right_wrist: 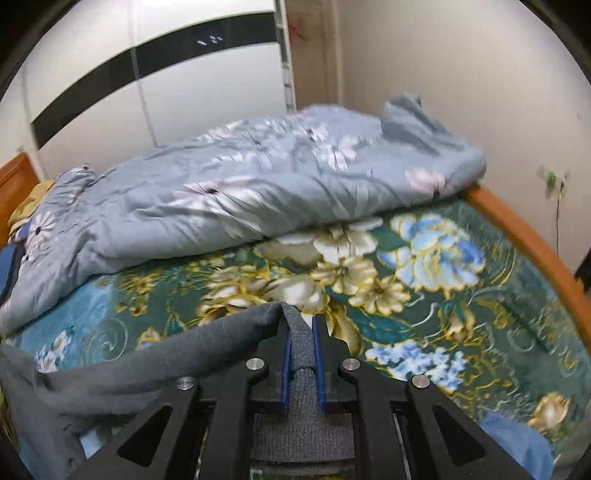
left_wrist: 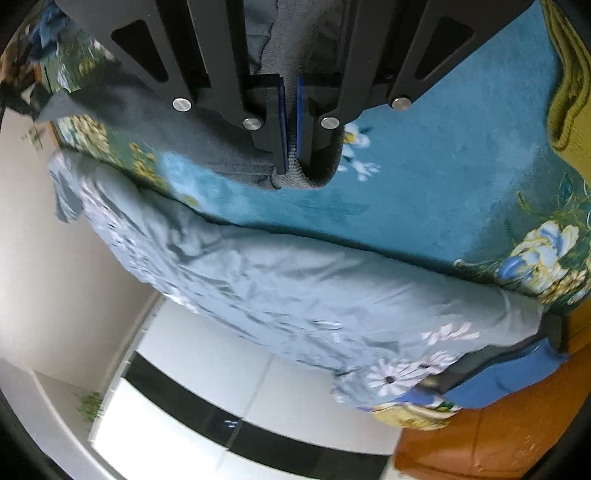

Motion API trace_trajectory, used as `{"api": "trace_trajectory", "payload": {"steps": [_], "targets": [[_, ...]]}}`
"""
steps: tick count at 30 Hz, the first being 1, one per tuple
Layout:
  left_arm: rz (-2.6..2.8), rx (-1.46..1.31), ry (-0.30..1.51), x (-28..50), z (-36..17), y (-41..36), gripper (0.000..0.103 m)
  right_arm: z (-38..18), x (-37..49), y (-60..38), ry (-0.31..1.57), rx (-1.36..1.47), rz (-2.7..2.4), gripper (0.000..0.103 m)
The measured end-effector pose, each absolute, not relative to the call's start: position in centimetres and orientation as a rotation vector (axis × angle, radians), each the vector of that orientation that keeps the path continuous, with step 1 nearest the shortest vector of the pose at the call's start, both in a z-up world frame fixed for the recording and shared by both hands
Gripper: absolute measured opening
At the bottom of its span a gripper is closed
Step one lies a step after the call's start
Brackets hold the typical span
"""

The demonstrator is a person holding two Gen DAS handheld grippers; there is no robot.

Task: Fold clothes

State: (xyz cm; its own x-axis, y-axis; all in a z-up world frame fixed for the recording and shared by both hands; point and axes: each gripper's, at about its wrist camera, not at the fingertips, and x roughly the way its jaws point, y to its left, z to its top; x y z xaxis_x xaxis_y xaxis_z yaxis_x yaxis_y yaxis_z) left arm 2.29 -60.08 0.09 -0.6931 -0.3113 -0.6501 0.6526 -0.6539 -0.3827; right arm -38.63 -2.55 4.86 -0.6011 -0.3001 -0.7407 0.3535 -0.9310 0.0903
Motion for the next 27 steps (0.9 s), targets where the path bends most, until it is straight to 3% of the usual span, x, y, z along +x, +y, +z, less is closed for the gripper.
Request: {"api": "trace_trajectory", "payload": {"steps": [13,18,19,21,22,27], "targets": [[-2.156,0.92,0.876,-1.7,-7.4,-63.8,0.006,-2.4,-45.7,-9.0,0.115,1.294,-2.559,0.011],[-2.206,0.936,0.919,-0.9,-7.6,-62.9,0.01,-2.6,-45.0,-9.8,0.164,1.26,-2.547,0.014],[-2.212,0.946,0.932,-0.7,-7.4,-62.7,0.012,-2.4,-44.7,-10.0,0.182,1.252,-2.532,0.022],[-2.222,0.971,0.932,0.1,-6.8,-61.8,0.03,-1.6,-43.6,-10.1,0.228,1.209,-2.526,0.041],[-2.228,0.983,0.913,0.6,-6.4,-61.2,0.034,-1.1,-43.1,-10.2,0.251,1.184,-2.526,0.056],[-2.287,0.963,0.783,3.5,-3.3,-56.8,0.043,2.0,-38.8,-9.0,0.249,1.112,-2.478,0.059]]}}
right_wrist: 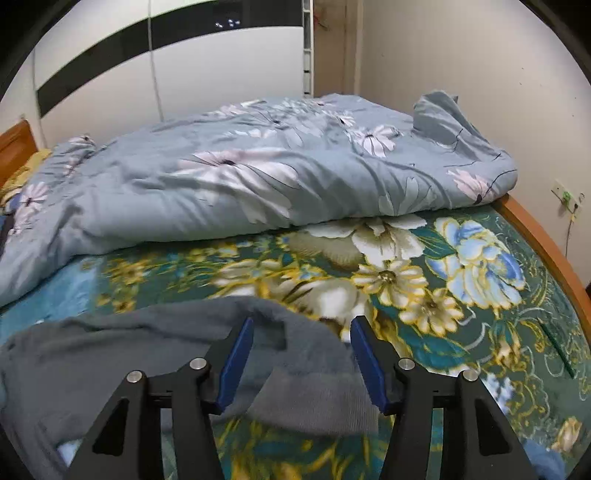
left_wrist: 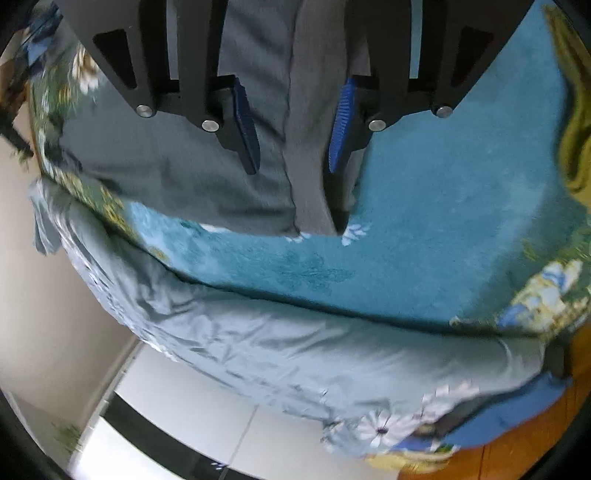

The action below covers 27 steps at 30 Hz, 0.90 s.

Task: Fold clothes

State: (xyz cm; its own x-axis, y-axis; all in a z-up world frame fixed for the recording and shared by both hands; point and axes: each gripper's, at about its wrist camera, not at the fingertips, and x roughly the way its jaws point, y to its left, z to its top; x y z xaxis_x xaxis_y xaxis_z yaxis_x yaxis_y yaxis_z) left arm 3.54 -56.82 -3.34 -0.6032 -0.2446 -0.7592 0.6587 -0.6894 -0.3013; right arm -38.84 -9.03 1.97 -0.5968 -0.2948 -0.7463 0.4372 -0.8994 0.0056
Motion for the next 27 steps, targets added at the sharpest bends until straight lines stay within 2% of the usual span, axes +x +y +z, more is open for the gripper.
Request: {"api": "trace_trajectory", "payload": {"steps": [3,7,11,16,23,27], "targets": [[-2.319,0.93,0.762,7.0,-2.4,-53.5,0.048,3.9,-34.4,-7.2,0.234,1.055,-2.423,0.059],[-2.339,0.896,0.764,12.1,-2.5,-49.4,0.049,5.1,-27.0,-2.3,0.208,0.974,-2.367,0.062],[-2.288,0.899,0.779,16.9,-4.3,-46.8,0.049,3.8,-20.8,4.4,0.174,1.02,-2.372,0.063],[-2.254,0.832,0.848,20.7,-5.4,-44.4,0.049,1.1,-15.1,12.3,0.219,1.089,-2.482,0.063],[-2.249,0.77,0.978,21.8,-5.7,-42.2,0.049,-4.0,-14.4,16.0,0.281,1.19,-2.547,0.063],[-2.252,0.754,0.978,21.9,-5.0,-41.0,0.049,-5.3,-15.6,15.9,0.357,1.185,-2.615,0.063]]}}
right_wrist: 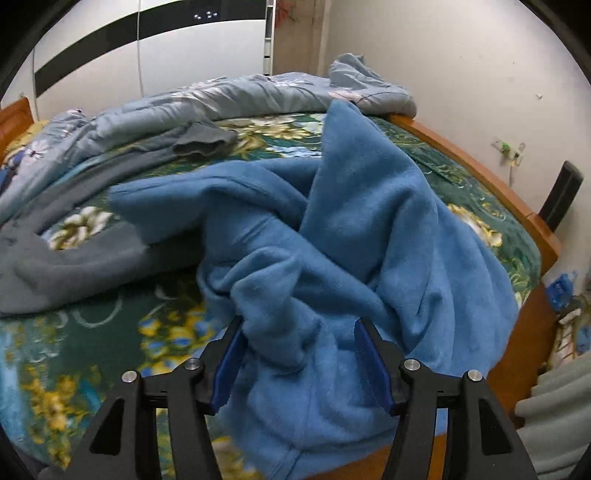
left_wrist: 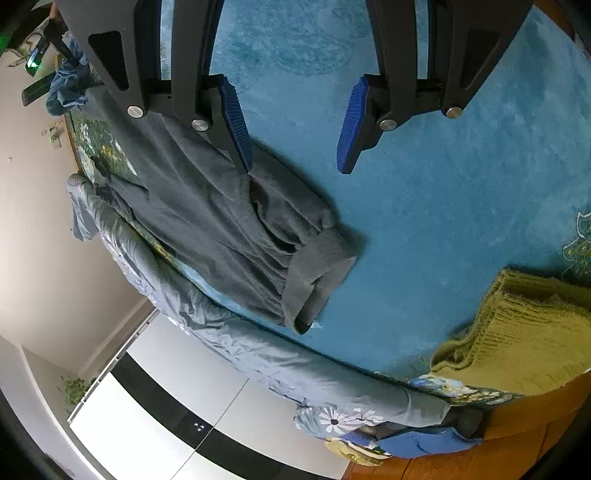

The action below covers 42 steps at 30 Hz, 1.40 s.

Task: Fold clothes

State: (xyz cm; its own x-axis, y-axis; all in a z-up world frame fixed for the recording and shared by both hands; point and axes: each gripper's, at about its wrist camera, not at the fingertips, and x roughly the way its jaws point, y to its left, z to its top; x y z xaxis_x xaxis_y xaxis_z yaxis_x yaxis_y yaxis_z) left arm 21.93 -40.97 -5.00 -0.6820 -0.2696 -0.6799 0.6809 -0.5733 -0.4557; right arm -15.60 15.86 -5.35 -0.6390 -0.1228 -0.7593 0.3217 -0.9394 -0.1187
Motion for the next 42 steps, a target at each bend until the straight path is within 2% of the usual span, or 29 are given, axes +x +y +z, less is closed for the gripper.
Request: {"api": "trace_trajectory", "payload": {"steps": [4,7,9,10,13,20,24,28,34,36,39,40,41,42], "targets": [[-2.261,0.756,0.968,21.4,-4.5,-40.5,0.049,-5.6,-16.6,15.8,0.421,1.142,-2.662,0.063],[-2.263,0.761,0.963,20.9,-4.4,-40.2,0.049,-5.6,-17.4,16.5,0.334,1.152,-2.662,0.06],[-2.264,0.767,0.96,20.6,-4.3,-40.1,0.049,-5.3,-17.9,17.1,0.237,1.16,-2.654,0.043],[-2.264,0.772,0.96,20.3,-4.4,-40.0,0.049,-5.1,-18.1,17.4,0.188,1.166,-2.644,0.03],[-2.263,0.785,0.96,19.8,-4.4,-39.8,0.049,-4.1,-19.1,18.2,0.116,1.159,-2.645,0.013],[-2.255,0.808,0.948,19.0,-4.5,-40.1,0.049,2.7,-22.7,22.8,0.022,1.008,-2.864,0.011],[-2.238,0.81,0.974,18.8,-5.1,-40.7,0.049,7.6,-25.2,24.7,0.099,0.917,-3.017,0.011],[-2.185,0.816,1.04,18.4,-6.6,-41.7,0.049,9.8,-27.6,26.0,0.137,0.942,-3.083,0.011],[-2.137,0.829,1.103,17.3,-8.0,-43.8,0.049,6.2,-28.4,26.7,0.065,1.098,-3.053,0.015],[-2.132,0.821,1.107,16.6,-8.1,-44.7,0.049,5.4,-28.1,26.7,0.059,1.101,-3.052,0.02],[-2.116,0.808,1.107,15.7,-8.4,-46.2,0.049,5.7,-27.7,26.7,0.095,1.083,-3.033,0.041],[-2.101,0.811,1.101,15.3,-8.5,-46.6,0.049,6.1,-27.3,26.6,0.109,1.06,-3.027,0.055],[-2.087,0.818,1.097,14.9,-8.7,-47.0,0.049,6.5,-26.9,26.4,0.131,1.036,-3.029,0.062],[-2.075,0.827,1.092,14.5,-8.9,-47.3,0.049,6.9,-26.5,26.1,0.158,1.011,-3.036,0.064]]}}
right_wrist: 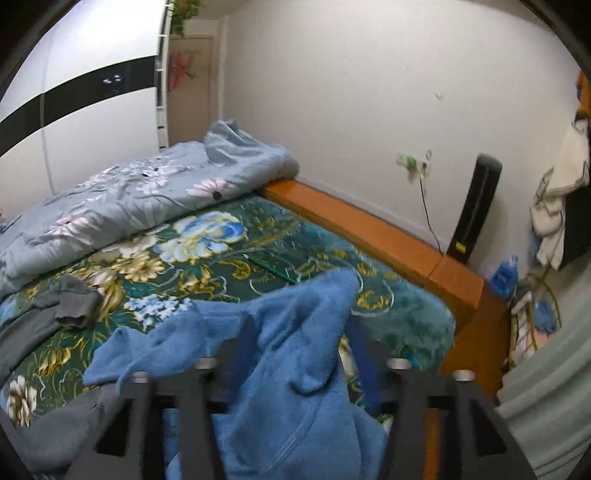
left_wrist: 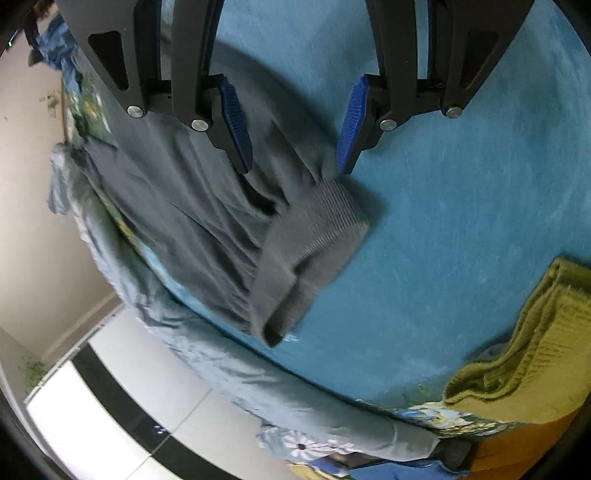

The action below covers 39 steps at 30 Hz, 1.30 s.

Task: Fold clothes

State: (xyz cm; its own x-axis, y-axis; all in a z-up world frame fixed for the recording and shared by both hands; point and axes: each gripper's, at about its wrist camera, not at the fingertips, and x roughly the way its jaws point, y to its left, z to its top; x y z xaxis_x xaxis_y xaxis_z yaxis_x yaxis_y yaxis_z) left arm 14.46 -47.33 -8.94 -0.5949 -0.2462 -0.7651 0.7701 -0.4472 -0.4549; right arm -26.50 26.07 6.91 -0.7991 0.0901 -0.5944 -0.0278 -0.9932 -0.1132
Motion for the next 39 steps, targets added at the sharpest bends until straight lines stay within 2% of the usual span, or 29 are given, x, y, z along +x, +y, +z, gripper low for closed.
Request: {"api": "trace_trajectory", "payload": {"steps": [4,6,7,8,11,13,15,18,22,32,39], "targets": [[-2.048,0.878,1.09,13.1,-10.3,-48.3,0.049,8.7,-22.5,23.6,-0.264,-0.866,2.965,0.067],[-2.053,0.865,1.099,13.0,-10.4,-48.5,0.049,8.7,-19.6,21.4,-0.298,-0.815,3.07,0.071],[-2.056,0.855,1.104,13.0,-10.5,-48.6,0.049,8.5,-18.6,20.5,-0.3,-0.821,3.121,0.078],[-2.06,0.846,1.109,13.0,-10.6,-48.7,0.049,7.5,-18.0,19.4,-0.292,-0.894,3.176,0.081],[-2.07,0.817,1.124,13.0,-10.7,-48.8,0.049,3.2,-17.4,15.8,-0.257,-1.228,3.281,0.081],[-2.073,0.802,1.133,13.0,-10.7,-48.8,0.043,0.2,-17.6,13.9,-0.219,-1.4,3.281,0.081],[-2.082,0.786,1.148,13.1,-10.7,-48.8,0.028,-1.7,-18.0,12.7,-0.146,-1.507,3.267,0.081],[-2.1,0.75,1.157,13.2,-10.5,-48.6,0.018,-4.4,-18.6,11.0,-0.032,-1.653,3.238,0.081],[-2.103,0.636,1.161,14.8,-9.2,-48.3,0.014,-5.5,-19.0,10.1,0.071,-1.713,3.212,0.081],[-2.08,0.366,1.188,23.7,-5.6,-48.9,0.008,-4.8,-16.8,9.7,0.062,-1.718,3.209,0.081],[-2.095,0.41,1.153,26.6,-6.0,-49.4,0.008,-5.7,-16.0,9.3,0.076,-1.761,3.196,0.081]]}}
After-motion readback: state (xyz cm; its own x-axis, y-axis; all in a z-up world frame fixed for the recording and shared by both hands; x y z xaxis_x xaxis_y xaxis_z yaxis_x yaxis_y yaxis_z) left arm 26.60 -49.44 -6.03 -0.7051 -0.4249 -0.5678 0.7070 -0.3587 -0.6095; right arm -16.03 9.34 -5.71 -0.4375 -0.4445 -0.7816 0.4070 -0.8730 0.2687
